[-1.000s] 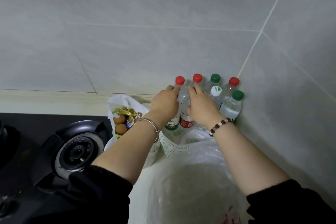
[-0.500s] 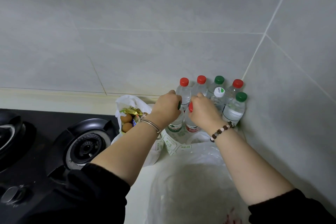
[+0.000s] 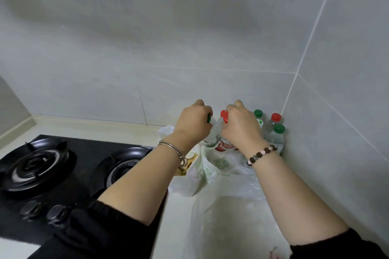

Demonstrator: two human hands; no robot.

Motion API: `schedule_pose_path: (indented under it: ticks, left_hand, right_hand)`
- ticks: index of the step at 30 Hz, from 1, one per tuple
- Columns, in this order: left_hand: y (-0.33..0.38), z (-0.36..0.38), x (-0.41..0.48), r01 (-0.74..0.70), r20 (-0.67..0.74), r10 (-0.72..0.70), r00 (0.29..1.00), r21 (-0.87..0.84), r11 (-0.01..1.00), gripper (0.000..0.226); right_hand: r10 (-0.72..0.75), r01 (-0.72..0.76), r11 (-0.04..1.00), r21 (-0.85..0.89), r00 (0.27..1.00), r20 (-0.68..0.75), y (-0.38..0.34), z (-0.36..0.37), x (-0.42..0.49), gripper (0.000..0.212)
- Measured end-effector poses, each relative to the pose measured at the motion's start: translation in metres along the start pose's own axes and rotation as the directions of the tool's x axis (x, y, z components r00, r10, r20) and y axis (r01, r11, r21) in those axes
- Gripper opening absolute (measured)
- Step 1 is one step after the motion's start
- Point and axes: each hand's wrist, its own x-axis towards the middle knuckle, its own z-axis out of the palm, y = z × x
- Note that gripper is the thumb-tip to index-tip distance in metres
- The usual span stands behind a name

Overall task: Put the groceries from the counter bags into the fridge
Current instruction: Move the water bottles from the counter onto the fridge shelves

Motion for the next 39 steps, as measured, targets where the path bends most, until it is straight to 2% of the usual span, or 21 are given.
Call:
schedule_pose_path:
  ticks: [4,12,16,20,23,26,29,32,38,39]
  left_hand:
    - [-0.012,-0.053,-0.042,0.048,-0.078,-0.045,0.996,0.042,0.998,0.021]
    - [-0.056,-0.156,-0.176,0.244,-0.200,-0.210,0.957,0.169,0.955,0.022]
    - [-0.081,-0.201,-0.265,0.375,-0.256,-0.318,0.913,0.214,0.902,0.022]
    - [-0.101,-0.240,-0.362,0.526,-0.315,-0.439,0.842,0.292,0.799,0.014]
    - [-0.112,-0.266,-0.434,0.644,-0.358,-0.542,0.760,0.306,0.701,0.013]
    - [-0.119,-0.288,-0.504,0.762,-0.419,-0.639,0.645,0.288,0.580,0.014]
    - [-0.122,-0.304,-0.572,0.874,-0.479,-0.732,0.484,0.226,0.431,0.015]
    - [-0.116,-0.313,-0.633,0.943,-0.544,-0.771,0.329,0.148,0.298,0.014]
    - [-0.093,-0.320,-0.726,0.998,-0.616,-0.787,0.023,0.063,-0.020,0.013]
    - [-0.086,-0.319,-0.741,0.995,-0.630,-0.775,-0.046,0.040,-0.091,0.013]
  right_hand:
    - [-0.080,0.080,0.997,0.007,0.995,-0.058,-0.052,-0.028,-0.022,0.015]
    - [-0.265,0.267,0.947,0.179,0.964,-0.034,-0.187,-0.054,-0.094,0.005]
    - [-0.418,0.410,0.874,0.262,0.908,-0.024,-0.262,-0.054,-0.145,0.005]
    - [-0.567,0.536,0.762,0.363,0.823,-0.025,-0.339,-0.050,-0.203,0.009]
    - [-0.687,0.627,0.652,0.425,0.726,-0.016,-0.395,-0.045,-0.248,0.010]
    - [-0.805,0.713,0.522,0.467,0.594,-0.007,-0.446,-0.043,-0.294,0.012]
    - [-0.897,0.776,0.369,0.511,0.442,-0.024,-0.492,-0.041,-0.338,0.017]
    - [-0.956,0.803,0.214,0.556,0.290,-0.051,-0.532,-0.040,-0.383,0.007]
    - [-0.995,0.774,-0.085,0.627,-0.034,-0.094,-0.594,-0.036,-0.467,0.007]
    - [-0.989,0.759,-0.146,0.635,-0.101,-0.107,-0.604,-0.035,-0.482,0.007]
